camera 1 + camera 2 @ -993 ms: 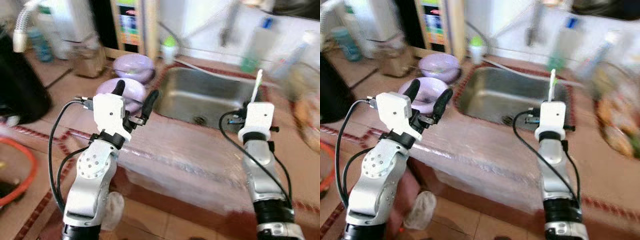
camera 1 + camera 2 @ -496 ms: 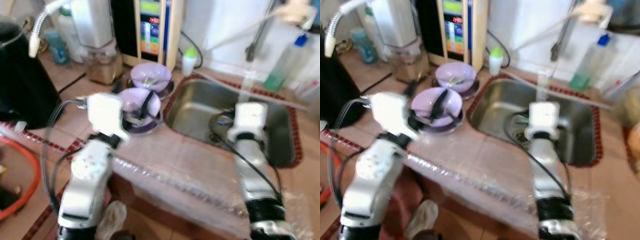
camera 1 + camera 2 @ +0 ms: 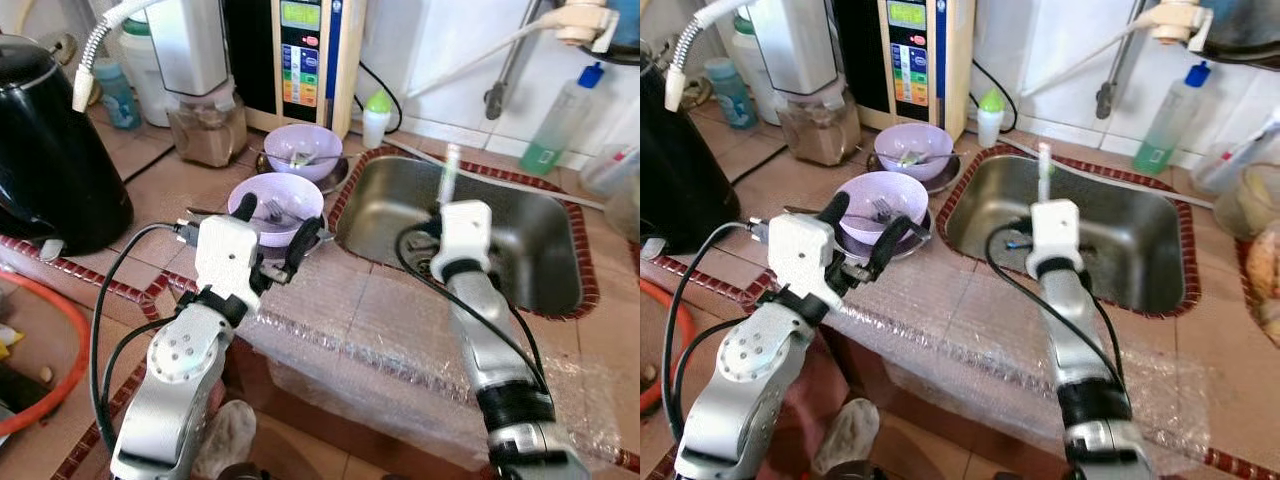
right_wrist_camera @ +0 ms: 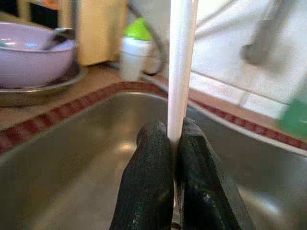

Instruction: Kitchen organization

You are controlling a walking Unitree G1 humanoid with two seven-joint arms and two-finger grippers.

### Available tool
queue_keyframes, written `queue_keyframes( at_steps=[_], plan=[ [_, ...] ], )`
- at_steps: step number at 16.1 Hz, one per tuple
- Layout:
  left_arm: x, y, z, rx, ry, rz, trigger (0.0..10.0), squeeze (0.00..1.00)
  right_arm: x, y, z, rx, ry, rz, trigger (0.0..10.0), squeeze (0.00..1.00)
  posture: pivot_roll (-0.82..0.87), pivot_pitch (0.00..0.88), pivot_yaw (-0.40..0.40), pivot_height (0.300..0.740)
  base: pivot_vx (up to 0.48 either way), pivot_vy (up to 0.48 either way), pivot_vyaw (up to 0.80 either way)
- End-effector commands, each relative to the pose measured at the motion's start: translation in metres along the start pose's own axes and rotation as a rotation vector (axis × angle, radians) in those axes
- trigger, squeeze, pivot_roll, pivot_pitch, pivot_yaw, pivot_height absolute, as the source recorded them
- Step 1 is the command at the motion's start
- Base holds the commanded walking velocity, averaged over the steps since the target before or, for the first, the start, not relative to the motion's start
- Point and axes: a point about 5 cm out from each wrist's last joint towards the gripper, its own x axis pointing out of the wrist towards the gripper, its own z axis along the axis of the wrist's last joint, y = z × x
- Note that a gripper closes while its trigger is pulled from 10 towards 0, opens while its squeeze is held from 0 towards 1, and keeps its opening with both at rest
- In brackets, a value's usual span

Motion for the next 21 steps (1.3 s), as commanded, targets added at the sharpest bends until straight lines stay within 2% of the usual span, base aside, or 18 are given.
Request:
queue_keyframes(
  at_steps=[1,2,3,5,8,9,11,15,17,21],
  plan=[
    [0.000,0.002,0.005,0.026,-0.014,0.007,10.0,0.00,0.005,0.007,-0.008,0.033,0.067,0.057,10.0,0.00,0.06,0.000,-0.021,0.740,0.000,0.000,0.00],
    [0.001,0.004,0.005,0.031,-0.012,0.012,10.0,0.00,0.010,0.012,-0.015,0.055,0.128,0.096,10.0,0.08,0.06,0.000,-0.021,0.740,0.000,0.000,0.00],
    [0.001,0.005,0.004,0.030,-0.007,0.014,10.0,0.00,0.014,0.010,-0.018,0.050,0.160,0.081,10.0,1.00,0.06,0.000,-0.012,0.740,0.000,0.000,0.00],
    [0.002,-0.001,0.000,0.017,0.030,-0.054,10.0,0.00,0.023,0.008,-0.018,0.089,0.197,0.082,10.0,1.00,0.06,0.000,-0.013,0.740,0.000,0.000,0.00],
    [-0.002,-0.013,-0.013,0.036,0.145,-0.266,10.0,0.00,0.032,0.002,-0.015,0.037,0.204,0.078,10.0,1.00,0.06,0.007,-0.015,0.740,0.000,0.000,0.00],
    [-0.002,-0.012,-0.014,0.055,0.158,-0.292,10.0,0.00,0.033,0.002,-0.016,0.052,0.202,0.084,10.0,1.00,0.06,0.007,-0.015,0.740,0.000,0.000,0.00],
    [0.000,-0.007,-0.013,0.060,0.156,-0.273,10.0,0.00,0.034,0.001,-0.017,0.032,0.204,0.079,10.0,1.00,0.07,0.011,-0.015,0.740,0.000,0.000,0.00],
    [0.005,-0.002,-0.011,0.079,0.171,-0.314,10.0,0.00,0.031,0.010,-0.022,0.029,0.200,0.093,10.0,1.00,0.06,0.007,0.001,0.740,0.000,0.000,0.00],
    [0.010,0.002,-0.007,0.099,0.143,-0.287,10.0,0.00,0.031,0.008,-0.017,0.046,0.153,0.069,10.0,1.00,0.06,0.000,0.006,0.740,0.000,0.000,0.00],
    [0.016,0.015,-0.003,0.154,0.081,-0.170,10.0,0.00,0.024,0.002,0.000,0.097,-0.011,0.010,10.0,1.00,0.05,0.000,0.008,0.740,0.000,0.000,0.00]
  ],
)
